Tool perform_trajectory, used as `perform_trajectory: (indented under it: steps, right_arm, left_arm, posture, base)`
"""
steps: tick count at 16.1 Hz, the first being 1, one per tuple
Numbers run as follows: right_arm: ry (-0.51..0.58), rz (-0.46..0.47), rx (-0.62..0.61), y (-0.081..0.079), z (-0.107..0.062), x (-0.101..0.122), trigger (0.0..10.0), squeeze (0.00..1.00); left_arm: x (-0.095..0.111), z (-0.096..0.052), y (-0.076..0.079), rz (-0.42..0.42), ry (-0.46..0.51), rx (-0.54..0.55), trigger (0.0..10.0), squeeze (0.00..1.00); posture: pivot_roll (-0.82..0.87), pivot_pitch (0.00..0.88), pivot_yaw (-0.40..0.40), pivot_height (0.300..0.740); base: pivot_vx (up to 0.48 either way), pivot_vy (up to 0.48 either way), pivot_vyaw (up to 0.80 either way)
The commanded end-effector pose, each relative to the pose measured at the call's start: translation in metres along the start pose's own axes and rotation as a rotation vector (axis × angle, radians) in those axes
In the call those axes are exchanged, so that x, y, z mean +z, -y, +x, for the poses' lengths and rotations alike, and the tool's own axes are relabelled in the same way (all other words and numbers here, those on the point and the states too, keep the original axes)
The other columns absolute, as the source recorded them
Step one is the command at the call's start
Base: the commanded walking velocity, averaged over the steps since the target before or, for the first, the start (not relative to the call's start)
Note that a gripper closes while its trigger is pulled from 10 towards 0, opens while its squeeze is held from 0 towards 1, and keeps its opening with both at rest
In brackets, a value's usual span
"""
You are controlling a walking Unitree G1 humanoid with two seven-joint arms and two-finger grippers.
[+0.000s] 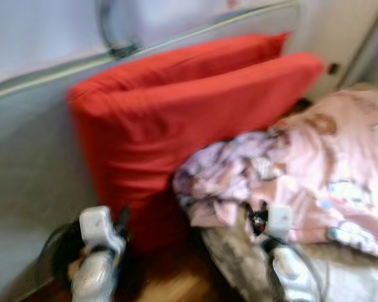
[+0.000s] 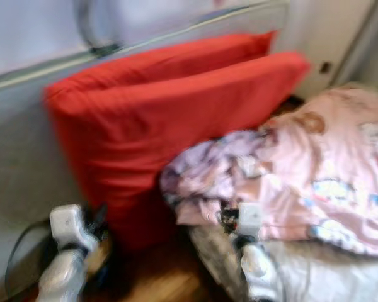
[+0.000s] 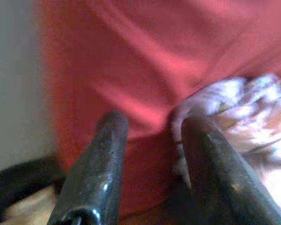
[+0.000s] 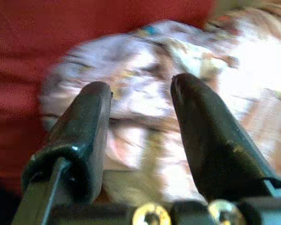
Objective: Clean up the room
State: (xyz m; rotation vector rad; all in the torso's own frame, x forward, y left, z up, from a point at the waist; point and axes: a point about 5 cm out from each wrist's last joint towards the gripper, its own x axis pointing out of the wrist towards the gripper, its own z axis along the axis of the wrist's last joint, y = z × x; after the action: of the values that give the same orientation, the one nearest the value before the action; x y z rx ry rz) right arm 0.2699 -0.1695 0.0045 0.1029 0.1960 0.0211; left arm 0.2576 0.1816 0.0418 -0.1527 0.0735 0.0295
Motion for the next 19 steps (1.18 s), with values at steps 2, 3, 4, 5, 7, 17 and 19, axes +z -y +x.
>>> perform_trajectory:
  steps: [2, 3, 4, 5, 7, 17, 19]
  right_arm:
    - [-0.003, 0.013, 0.017, -0.009, 0.003, 0.001, 10.0, 0.0]
    - [-0.004, 0.014, 0.016, -0.009, 0.003, 0.0, 10.0, 0.0]
    - [-0.008, 0.015, 0.015, -0.009, 0.003, 0.0, 10.0, 0.0]
    - [-0.01, 0.015, 0.014, -0.009, 0.002, -0.001, 10.0, 0.0]
    - [-0.014, 0.02, 0.007, -0.009, 0.002, -0.002, 10.0, 0.0]
    - [-0.001, 0.031, 0.009, -0.011, 0.002, 0.0, 10.0, 0.0]
    - [0.006, 0.033, 0.007, -0.012, 0.002, 0.001, 10.0, 0.0]
  left_arm:
    - [-0.001, -0.003, -0.009, 0.011, -0.014, 0.023, 10.0, 0.0]
    - [0.0, -0.003, -0.009, 0.01, -0.012, 0.021, 10.0, 0.0]
    - [0.001, -0.003, -0.008, 0.008, -0.01, 0.017, 10.0, 0.0]
    - [0.001, -0.003, -0.008, 0.007, -0.01, 0.015, 10.0, 0.0]
    - [0.003, -0.002, -0.006, 0.005, -0.007, 0.005, 10.0, 0.0]
    - [0.009, -0.002, -0.003, 0.004, 0.015, -0.012, 10.0, 0.0]
    - [0.009, -0.003, -0.002, 0.006, 0.008, -0.019, 10.0, 0.0]
  posture:
    - [0.02, 0.051, -0.002, 0.74]
    - [0.02, 0.052, -0.002, 0.74]
    - [0.02, 0.052, -0.002, 0.74]
    - [0.02, 0.058, -0.002, 0.74]
    - [0.02, 0.064, 0.0, 0.74]
    - [0.02, 0.072, 0.002, 0.74]
    - [0.02, 0.074, 0.002, 0.74]
  base:
    - [0.298, 0.0, 0.0]
    - [0.3, 0.0, 0.0]
    - [0.0, 0.0, 0.0]
    - [0.0, 0.0, 0.0]
    - [0.0, 0.0, 0.0]
    - [0.0, 0.0, 0.0]
    - [0.0, 0.0, 0.0]
